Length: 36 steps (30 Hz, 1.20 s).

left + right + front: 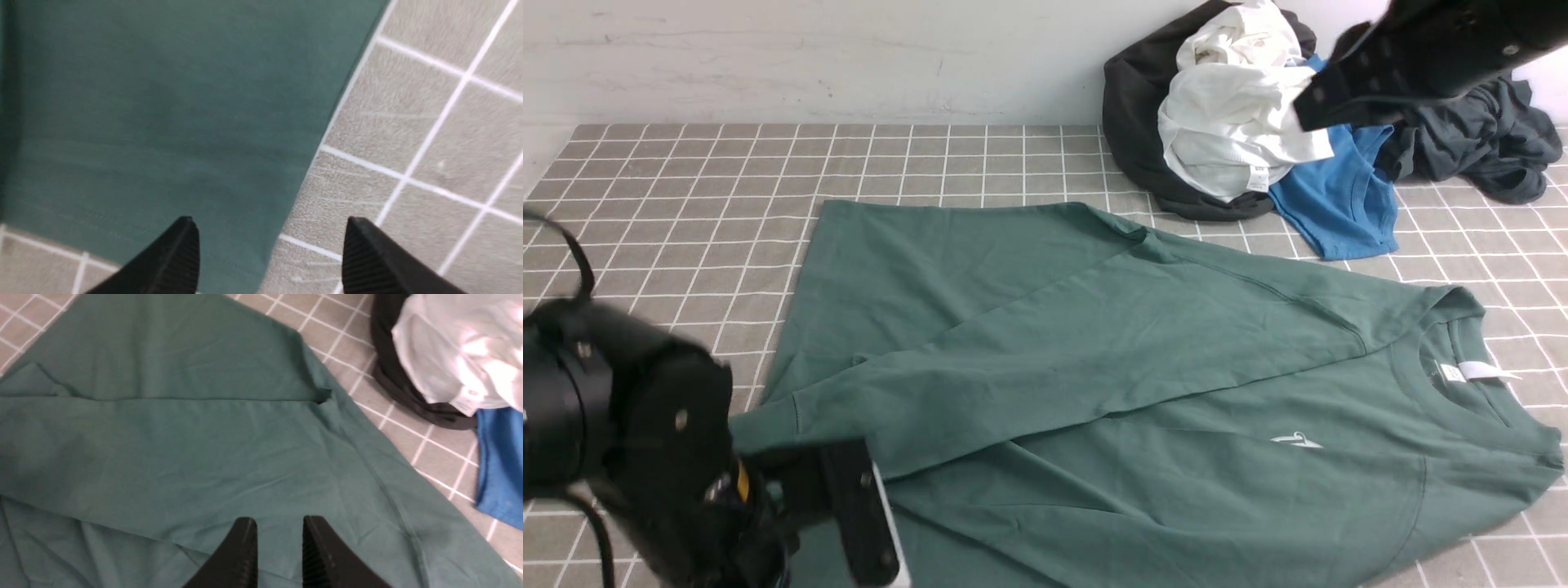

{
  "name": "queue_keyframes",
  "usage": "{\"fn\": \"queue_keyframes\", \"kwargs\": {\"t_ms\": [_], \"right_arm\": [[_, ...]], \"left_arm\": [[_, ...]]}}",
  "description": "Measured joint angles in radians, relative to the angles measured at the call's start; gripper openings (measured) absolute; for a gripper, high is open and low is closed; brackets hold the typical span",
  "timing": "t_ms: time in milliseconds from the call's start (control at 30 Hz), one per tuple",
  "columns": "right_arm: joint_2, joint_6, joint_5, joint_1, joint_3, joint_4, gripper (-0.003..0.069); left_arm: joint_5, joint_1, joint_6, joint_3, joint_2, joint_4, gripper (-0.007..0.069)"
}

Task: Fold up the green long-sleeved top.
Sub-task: Use both arms simultaneously to clamp the lower edge of the clothing fabric

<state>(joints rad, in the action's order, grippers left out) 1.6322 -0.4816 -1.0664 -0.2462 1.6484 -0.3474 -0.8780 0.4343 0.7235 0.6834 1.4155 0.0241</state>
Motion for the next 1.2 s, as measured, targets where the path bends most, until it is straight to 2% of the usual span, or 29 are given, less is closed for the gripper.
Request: {"fn": "queue_keyframes", "kwargs": {"t_ms": [133, 300, 367, 433, 467, 500, 533, 567, 633, 700, 800, 833, 1000, 1133, 1200], "right_arm": [[0.002, -0.022, -0.002, -0.022, -0.025, -0.014, 0.016], [0.002, -0.042, 0.039, -0.022, -0.075, -0.026, 0.016], [0.002, -0.046, 0.057, -0.022, -0.09, -0.034, 0.016], [0.002, -0.053, 0.07, -0.022, -0.101, -0.044, 0.016], [0.002, -0.053, 0.072, -0.022, -0.101, -0.045, 0.016], [0.002, -0.056, 0.074, -0.022, -0.101, -0.05, 0.016], [0.002, -0.056, 0.074, -0.022, -0.101, -0.051, 0.016], [0.002, -0.063, 0.074, -0.022, -0.101, -0.052, 0.016], [-0.011, -0.085, 0.064, -0.022, -0.105, -0.052, 0.016], [-0.035, -0.101, 0.054, -0.028, -0.11, -0.052, 0.0157], [-0.111, -0.129, 0.055, -0.044, -0.124, -0.055, 0.0131], [-0.117, -0.132, 0.056, -0.044, -0.125, -0.055, 0.0129], [-0.282, -0.193, 0.05, -0.061, -0.208, -0.044, 0.0025], [-0.347, -0.251, 0.024, -0.061, -0.337, 0.015, -0.0008], [-0.358, -0.309, 0.037, -0.061, -0.495, 0.071, -0.0012]], "left_arm": [[0.107, 0.0, 0.023, -0.071, 0.017, -0.044, 0.0433], [0.138, 0.0, 0.014, -0.095, 0.066, -0.144, 0.0422], [0.142, 0.0, -0.009, -0.095, 0.097, -0.172, 0.0393], [0.12, 0.002, -0.026, -0.088, 0.112, -0.168, 0.0325], [0.119, 0.004, -0.026, -0.087, 0.114, -0.166, 0.0318], [0.105, 0.013, -0.029, -0.087, 0.115, -0.164, 0.024], [0.103, 0.015, -0.03, -0.087, 0.115, -0.163, 0.024], [0.092, 0.029, -0.034, -0.087, 0.11, -0.166, 0.0147], [0.072, 0.04, -0.064, -0.086, 0.09, -0.176, 0.0052], [0.061, 0.043, -0.114, -0.084, 0.059, -0.183, 0.0016], [0.066, 0.044, -0.242, -0.084, -0.014, -0.238, -0.0007], [0.066, 0.044, -0.251, -0.084, -0.018, -0.242, -0.0007], [0.088, 0.044, -0.443, -0.084, -0.129, -0.319, -0.0008], [0.088, 0.044, -0.5, -0.084, -0.176, -0.32, -0.0008], [0.092, 0.044, -0.523, -0.084, -0.189, -0.321, -0.0008]]}}
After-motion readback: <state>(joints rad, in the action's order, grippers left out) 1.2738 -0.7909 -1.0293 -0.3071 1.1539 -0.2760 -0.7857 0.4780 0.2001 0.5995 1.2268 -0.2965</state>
